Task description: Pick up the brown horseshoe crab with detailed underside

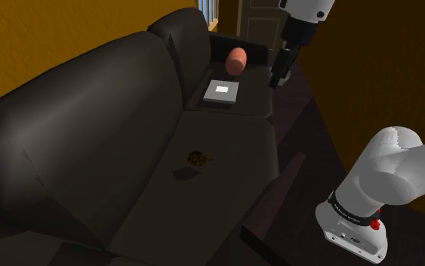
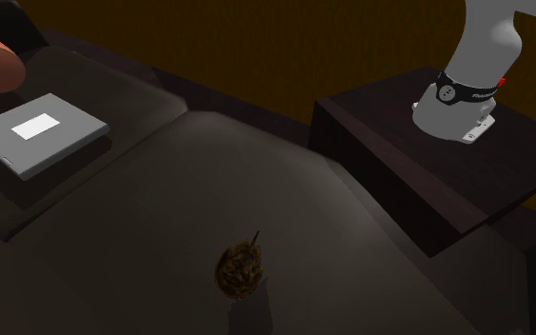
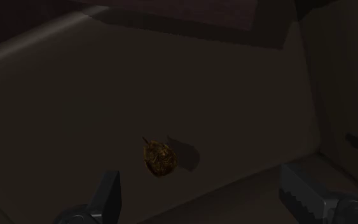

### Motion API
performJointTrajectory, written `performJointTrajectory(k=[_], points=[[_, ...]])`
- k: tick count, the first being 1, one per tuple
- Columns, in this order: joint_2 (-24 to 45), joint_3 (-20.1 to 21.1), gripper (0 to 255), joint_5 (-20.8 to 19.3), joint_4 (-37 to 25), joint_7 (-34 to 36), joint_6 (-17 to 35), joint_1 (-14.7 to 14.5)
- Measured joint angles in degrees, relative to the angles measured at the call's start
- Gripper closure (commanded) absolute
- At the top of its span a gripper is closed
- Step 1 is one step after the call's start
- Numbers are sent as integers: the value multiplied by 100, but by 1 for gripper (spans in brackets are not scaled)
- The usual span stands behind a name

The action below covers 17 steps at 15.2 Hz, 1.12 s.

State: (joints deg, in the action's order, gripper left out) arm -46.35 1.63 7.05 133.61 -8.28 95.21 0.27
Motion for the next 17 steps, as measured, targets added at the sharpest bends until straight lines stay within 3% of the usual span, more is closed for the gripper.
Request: performJointTrajectory(k=[4, 9, 17], points=[[174, 72, 0, -35, 208, -55, 358, -21], [696, 253, 0, -121, 745, -170, 1370, -60], [2043, 553, 0, -382, 1043, -222, 2949, -53]])
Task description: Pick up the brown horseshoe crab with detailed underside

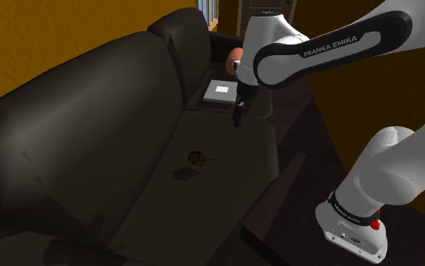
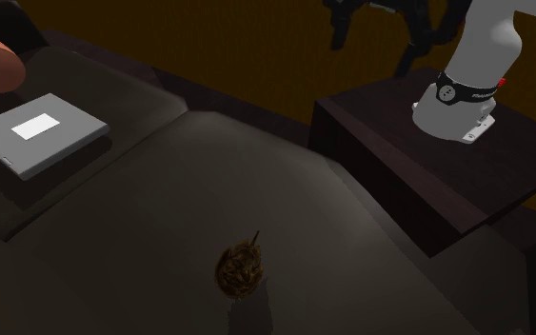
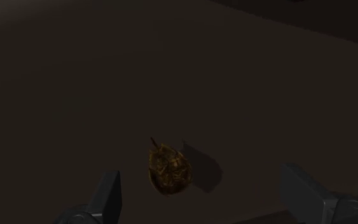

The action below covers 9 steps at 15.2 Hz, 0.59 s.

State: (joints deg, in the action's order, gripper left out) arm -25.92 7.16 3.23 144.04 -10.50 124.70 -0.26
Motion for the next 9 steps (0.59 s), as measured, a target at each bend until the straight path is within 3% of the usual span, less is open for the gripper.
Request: performJointTrajectory(k=[9], points=[[1883, 281, 0, -767, -232, 256, 1545, 175]])
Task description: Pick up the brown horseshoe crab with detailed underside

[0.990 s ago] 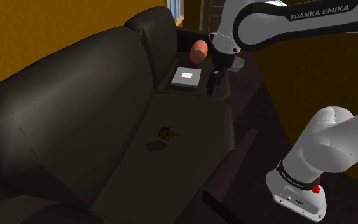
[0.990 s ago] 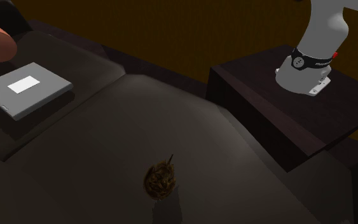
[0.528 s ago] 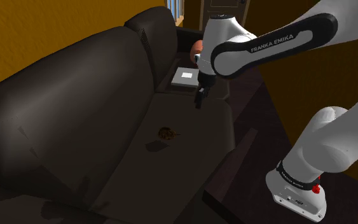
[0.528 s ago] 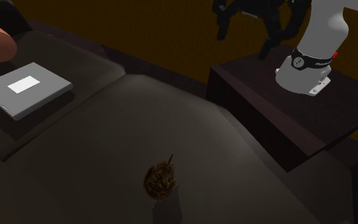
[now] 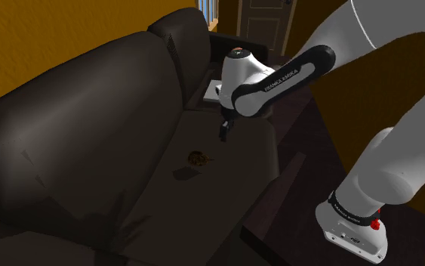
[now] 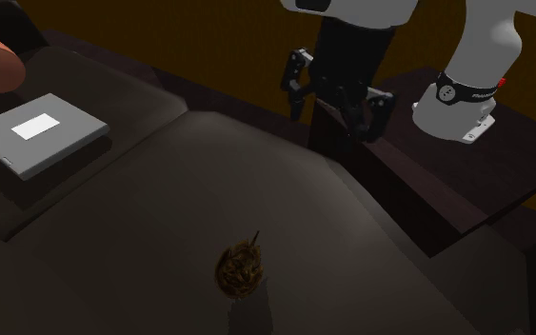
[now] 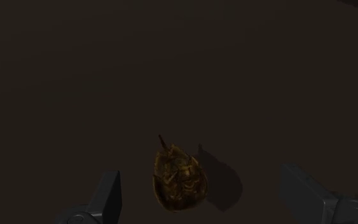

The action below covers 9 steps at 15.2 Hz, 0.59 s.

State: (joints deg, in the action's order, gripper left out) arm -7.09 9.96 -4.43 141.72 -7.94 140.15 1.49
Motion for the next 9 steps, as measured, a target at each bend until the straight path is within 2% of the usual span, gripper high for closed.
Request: performJointTrajectory(k=[5, 9], points=[[1176, 20, 0, -790, -416, 433, 655, 42], [2201, -165, 0, -1533, -899, 867, 1088, -88]])
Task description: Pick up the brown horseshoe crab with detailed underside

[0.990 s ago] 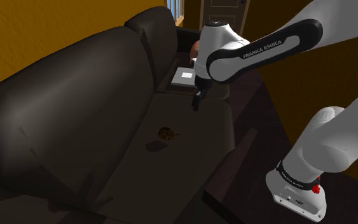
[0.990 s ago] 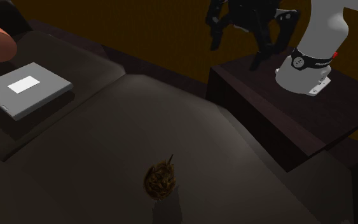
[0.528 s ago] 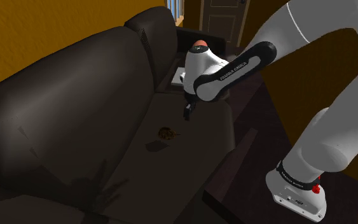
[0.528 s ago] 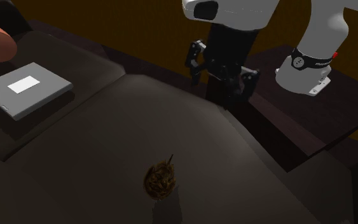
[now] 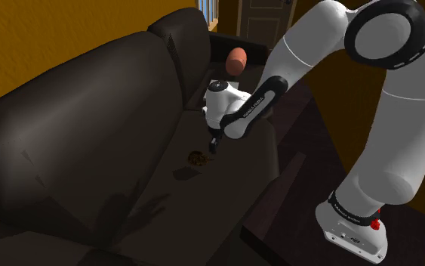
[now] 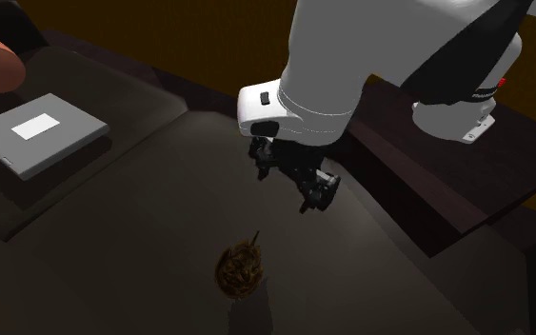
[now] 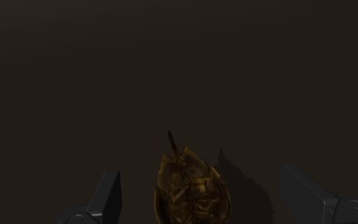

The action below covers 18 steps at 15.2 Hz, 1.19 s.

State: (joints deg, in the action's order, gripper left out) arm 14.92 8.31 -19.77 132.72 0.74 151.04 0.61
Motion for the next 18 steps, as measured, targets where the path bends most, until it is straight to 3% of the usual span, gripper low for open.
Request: performJointTrajectory(k=[4, 9, 18], points=[[881, -270, 0, -568, -533, 322, 266, -232], [2039, -590, 0, -1003, -1469, 509, 410, -525], [2864, -832, 0, -1223, -1950, 723, 742, -722]])
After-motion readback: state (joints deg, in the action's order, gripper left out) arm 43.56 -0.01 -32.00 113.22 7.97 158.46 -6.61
